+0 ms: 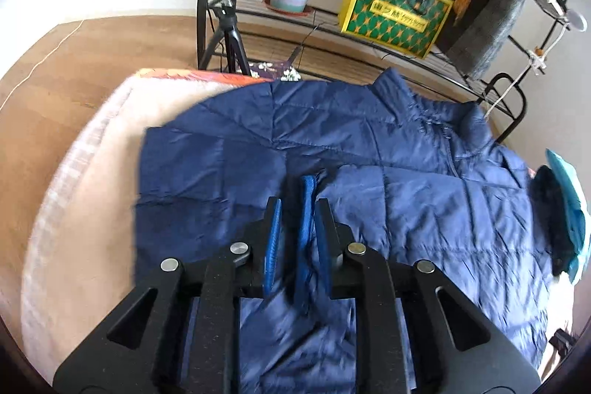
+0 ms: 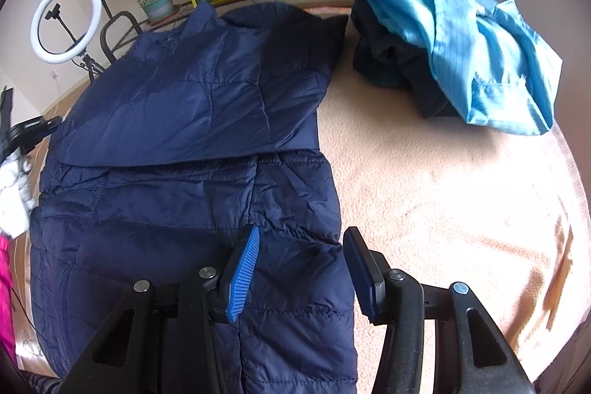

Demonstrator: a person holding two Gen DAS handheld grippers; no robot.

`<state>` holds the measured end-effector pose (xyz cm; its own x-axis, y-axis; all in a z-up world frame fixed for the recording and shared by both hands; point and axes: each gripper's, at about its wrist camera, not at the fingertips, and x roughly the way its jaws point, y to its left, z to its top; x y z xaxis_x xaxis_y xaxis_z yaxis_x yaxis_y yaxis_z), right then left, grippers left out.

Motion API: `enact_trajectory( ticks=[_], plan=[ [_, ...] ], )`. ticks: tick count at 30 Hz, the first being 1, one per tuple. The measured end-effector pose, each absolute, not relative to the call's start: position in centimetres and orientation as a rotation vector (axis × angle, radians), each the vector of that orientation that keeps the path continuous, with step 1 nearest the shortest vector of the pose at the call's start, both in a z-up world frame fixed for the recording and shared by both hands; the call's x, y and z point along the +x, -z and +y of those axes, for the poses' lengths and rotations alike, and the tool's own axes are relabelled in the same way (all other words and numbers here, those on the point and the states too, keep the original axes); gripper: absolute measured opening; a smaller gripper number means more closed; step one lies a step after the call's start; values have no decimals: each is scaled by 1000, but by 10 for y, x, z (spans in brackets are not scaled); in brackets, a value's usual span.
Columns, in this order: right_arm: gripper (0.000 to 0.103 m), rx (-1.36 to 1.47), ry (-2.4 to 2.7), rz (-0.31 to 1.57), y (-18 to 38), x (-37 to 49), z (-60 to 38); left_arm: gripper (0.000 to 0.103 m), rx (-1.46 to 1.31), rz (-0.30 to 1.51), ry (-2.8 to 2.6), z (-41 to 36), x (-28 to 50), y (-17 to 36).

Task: Fold large clothes

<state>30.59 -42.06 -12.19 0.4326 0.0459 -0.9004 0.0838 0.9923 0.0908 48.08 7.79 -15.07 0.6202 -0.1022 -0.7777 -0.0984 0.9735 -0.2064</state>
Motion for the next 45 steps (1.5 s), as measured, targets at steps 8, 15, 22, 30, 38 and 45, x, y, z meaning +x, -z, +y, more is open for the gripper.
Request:
enact_trajectory(
  ticks=[8, 15, 22, 30, 38, 45],
  plan=[
    [53, 103, 1, 992, 87, 280, -419, 17, -211, 864, 47, 115, 392, 94],
    [77, 105, 13, 829, 60, 240, -428, 38, -235, 873, 61, 153, 295, 70],
    [84, 119, -55, 857, 65, 193, -434, 46, -379, 989, 99, 185, 193, 99],
    [84, 213, -163, 1005, 84, 125, -449, 47, -582, 1142, 169, 207, 110, 161],
    [84, 332, -180, 1144, 122, 68, -470, 56, -733, 1199, 170, 217, 77, 205],
    [83, 465, -195, 1207, 152, 49, -489, 58, -810, 1260, 210, 202, 77, 236]
  ],
)
